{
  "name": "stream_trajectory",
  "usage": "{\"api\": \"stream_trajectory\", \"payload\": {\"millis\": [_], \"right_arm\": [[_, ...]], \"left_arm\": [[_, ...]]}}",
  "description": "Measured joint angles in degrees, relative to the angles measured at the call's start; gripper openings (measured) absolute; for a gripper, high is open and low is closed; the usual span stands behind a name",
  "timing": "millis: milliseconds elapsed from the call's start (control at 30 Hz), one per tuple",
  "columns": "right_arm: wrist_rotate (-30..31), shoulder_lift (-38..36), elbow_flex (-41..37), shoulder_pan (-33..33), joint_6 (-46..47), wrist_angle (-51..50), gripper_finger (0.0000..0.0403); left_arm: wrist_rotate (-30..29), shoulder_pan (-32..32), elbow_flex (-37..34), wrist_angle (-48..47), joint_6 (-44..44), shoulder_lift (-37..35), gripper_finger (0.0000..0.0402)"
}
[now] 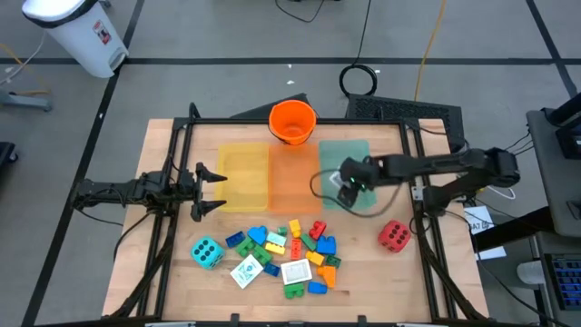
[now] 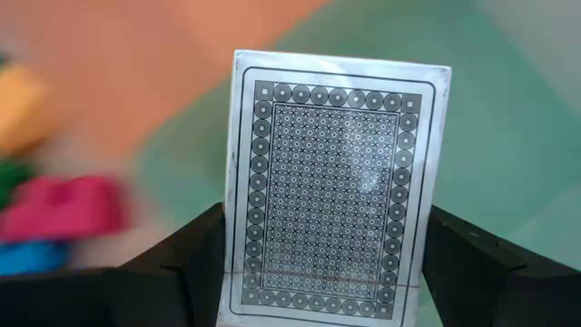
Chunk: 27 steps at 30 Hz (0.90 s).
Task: Pick & Place Toys
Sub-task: Put the black deck of cards into the blue bin
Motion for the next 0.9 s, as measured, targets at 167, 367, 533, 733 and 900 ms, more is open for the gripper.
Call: {"api": "stream_trajectory", "payload": {"millis": [167, 367, 533, 733, 900], "right_arm": [[-1.7, 6.7, 0.0, -8.4, -4.3, 4.1, 0.0260], [-3.0, 14.2, 0.0, -13.8, -6.7, 10.2, 0.0260], [-2.9, 17.6, 0.0, -16.1, -9.4, 14.1, 0.0271], [-3.0, 18.9, 0.1, -17.2, -12.6, 16.0, 0.0319], [-3.0, 17.5, 0.1, -17.2, -13.5, 16.3, 0.0347]], "left_arm": [[0.0, 0.0, 0.0, 0.0, 0.0, 0.0, 0.0392], [0.0, 0.0, 0.0, 0.0, 0.0, 0.0, 0.0392], [0.0, 0.0, 0.0, 0.0, 0.0, 0.0, 0.0392], [0.0, 0.0, 0.0, 0.0, 0.0, 0.0, 0.0392], [0.0, 0.0, 0.0, 0.0, 0.0, 0.0, 0.0392]]}}
